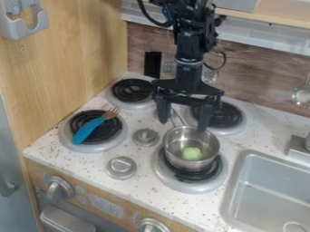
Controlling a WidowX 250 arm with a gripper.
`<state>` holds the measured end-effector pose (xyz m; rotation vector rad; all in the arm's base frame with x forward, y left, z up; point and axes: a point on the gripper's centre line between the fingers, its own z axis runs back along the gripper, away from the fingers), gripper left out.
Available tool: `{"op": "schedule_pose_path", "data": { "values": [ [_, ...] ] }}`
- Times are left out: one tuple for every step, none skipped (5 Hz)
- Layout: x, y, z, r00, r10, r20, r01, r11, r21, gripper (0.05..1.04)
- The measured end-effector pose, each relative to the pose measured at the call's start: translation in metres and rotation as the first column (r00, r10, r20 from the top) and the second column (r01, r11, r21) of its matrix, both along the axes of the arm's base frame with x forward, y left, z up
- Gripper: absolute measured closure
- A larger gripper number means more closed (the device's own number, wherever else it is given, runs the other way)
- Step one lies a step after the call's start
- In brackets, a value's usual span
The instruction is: Remove the green object from the silver pot and put at the right side of the jiko
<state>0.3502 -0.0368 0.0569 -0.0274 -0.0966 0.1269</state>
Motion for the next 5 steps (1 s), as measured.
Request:
{"op": "schedule_pose_path", "data": {
  "values": [
    [-0.004,-0.001,-0.012,0.999,0.0,-0.038,0.0,1.0,0.004,0.085],
    [-0.007,-0.004,-0.04,0.994,0.009,-0.11,-0.006,1.0,0.025,0.085],
    [0.001,-0.006,-0.054,0.993,0.03,-0.115,-0.027,0.999,0.028,0.085],
    [0.015,-0.009,-0.067,0.992,0.053,-0.115,-0.049,0.998,0.037,0.085],
    [0.031,-0.022,-0.084,0.991,0.03,-0.128,-0.025,0.999,0.041,0.085]
  ]
}}
